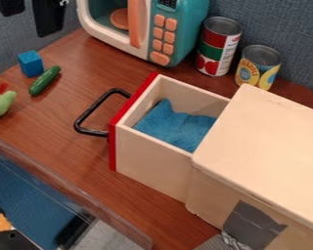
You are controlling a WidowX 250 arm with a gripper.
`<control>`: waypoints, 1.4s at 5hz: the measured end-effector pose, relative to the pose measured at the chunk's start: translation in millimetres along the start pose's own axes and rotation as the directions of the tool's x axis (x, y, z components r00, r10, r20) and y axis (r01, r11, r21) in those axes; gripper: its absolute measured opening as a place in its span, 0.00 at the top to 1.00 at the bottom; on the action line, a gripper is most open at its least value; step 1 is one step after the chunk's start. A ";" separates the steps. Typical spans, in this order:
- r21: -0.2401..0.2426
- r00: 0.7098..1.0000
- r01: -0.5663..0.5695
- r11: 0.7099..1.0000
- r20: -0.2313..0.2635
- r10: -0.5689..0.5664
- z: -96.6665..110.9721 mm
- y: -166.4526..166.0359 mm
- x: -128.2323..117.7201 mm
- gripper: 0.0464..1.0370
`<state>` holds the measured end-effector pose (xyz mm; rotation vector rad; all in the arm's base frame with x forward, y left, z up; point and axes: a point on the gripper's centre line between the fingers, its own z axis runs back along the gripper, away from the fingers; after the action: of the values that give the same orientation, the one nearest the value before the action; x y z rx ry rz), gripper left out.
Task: Put the blue object in the drawer
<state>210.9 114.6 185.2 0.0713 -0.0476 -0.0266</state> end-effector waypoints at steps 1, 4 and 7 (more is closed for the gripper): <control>-0.006 1.000 0.000 1.000 -0.016 0.000 -7.9 0.7 1.7 0.04; 0.034 0.915 -0.403 0.915 0.004 0.403 -70.3 87.9 25.0 0.04; -0.039 0.660 -0.751 0.659 0.007 0.752 -103.0 137.2 78.6 0.04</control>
<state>297.8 256.5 96.1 0.0123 -0.0971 0.8215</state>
